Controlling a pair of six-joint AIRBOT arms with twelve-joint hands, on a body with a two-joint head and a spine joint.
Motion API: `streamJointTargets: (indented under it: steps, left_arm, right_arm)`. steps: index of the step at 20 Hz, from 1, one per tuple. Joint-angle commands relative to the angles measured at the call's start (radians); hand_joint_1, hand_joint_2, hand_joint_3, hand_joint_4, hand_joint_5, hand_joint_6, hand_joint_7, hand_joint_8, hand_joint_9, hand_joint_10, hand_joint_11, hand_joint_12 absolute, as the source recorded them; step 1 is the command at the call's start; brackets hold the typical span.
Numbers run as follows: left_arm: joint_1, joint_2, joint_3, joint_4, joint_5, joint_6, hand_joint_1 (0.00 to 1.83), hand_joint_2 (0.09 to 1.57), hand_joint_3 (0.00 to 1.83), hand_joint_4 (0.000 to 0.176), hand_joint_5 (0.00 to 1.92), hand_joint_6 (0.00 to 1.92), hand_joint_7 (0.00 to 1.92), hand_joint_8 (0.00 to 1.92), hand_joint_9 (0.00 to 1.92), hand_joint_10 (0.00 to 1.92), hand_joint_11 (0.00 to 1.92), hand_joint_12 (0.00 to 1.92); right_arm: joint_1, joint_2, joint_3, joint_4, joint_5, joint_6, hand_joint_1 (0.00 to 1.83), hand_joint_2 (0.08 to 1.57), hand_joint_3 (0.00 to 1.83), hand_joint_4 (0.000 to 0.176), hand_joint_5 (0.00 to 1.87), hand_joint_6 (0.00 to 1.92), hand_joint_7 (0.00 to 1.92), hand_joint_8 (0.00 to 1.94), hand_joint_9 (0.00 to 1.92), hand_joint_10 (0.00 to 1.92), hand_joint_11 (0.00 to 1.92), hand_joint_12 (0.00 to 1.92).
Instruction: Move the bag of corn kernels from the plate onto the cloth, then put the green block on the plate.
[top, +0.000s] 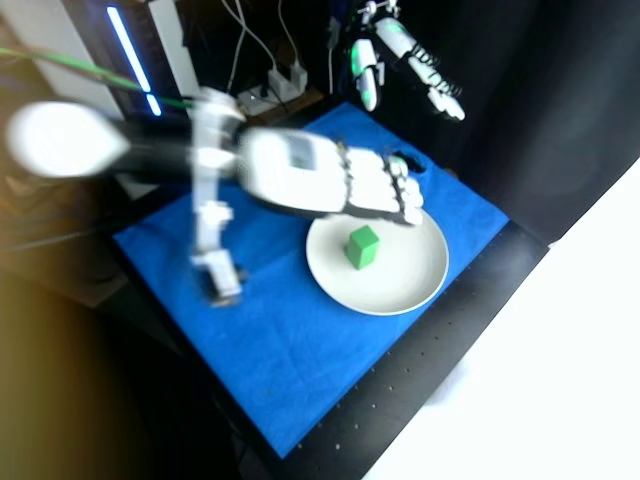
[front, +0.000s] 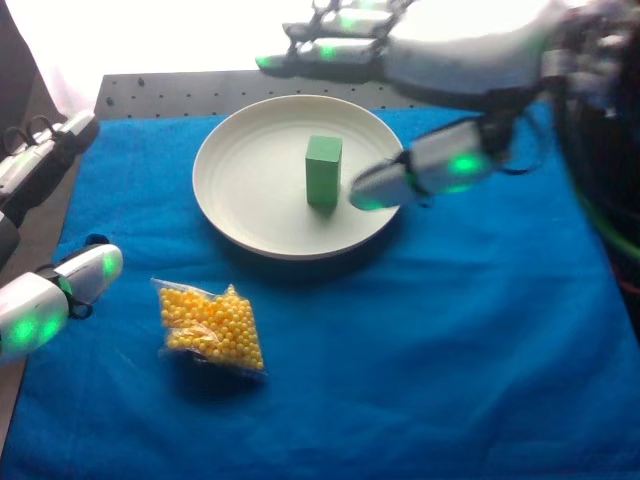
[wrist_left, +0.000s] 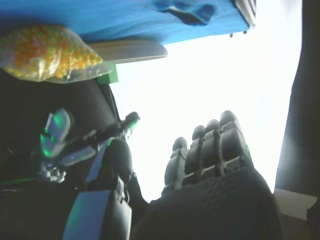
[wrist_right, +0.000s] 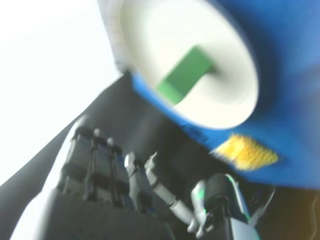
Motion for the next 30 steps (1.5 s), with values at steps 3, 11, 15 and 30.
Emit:
streamJointTargets:
  steps: [3, 11, 15, 30]
  left_arm:
    - [-0.002, 0.022, -0.002, 0.018, -0.149, -0.003, 0.52, 1.27, 0.0, 0.115, 0.02, 0.01, 0.01, 0.0, 0.02, 0.01, 0.0, 0.2]
    - [-0.004, 0.068, -0.001, 0.028, -0.224, -0.003, 0.5, 1.26, 0.0, 0.098, 0.02, 0.0, 0.01, 0.0, 0.03, 0.0, 0.0, 0.16]
    - [-0.006, 0.086, -0.005, 0.034, -0.276, -0.003, 0.48, 1.26, 0.0, 0.104, 0.0, 0.0, 0.0, 0.0, 0.02, 0.0, 0.0, 0.03]
    - [-0.202, 0.2, 0.003, 0.195, -0.331, 0.097, 0.62, 1.25, 0.0, 0.118, 0.02, 0.01, 0.0, 0.0, 0.0, 0.0, 0.0, 0.0]
  right_arm:
    - [0.011, 0.113, -0.06, 0.076, 0.248, 0.003, 0.53, 1.1, 0.04, 0.11, 0.0, 0.0, 0.0, 0.0, 0.0, 0.0, 0.0, 0.0]
    - [-0.279, 0.344, -0.186, 0.417, 0.442, -0.154, 0.42, 1.29, 0.0, 0.08, 0.0, 0.0, 0.0, 0.0, 0.0, 0.0, 0.0, 0.0]
    - [-0.548, 0.379, -0.229, 0.685, 0.738, -0.228, 0.43, 1.3, 0.01, 0.089, 0.0, 0.0, 0.0, 0.0, 0.0, 0.0, 0.0, 0.0]
    - [-0.953, 0.539, -0.358, 1.083, 1.363, -0.36, 0.39, 1.18, 0.02, 0.005, 0.02, 0.01, 0.0, 0.0, 0.1, 0.03, 0.0, 0.93]
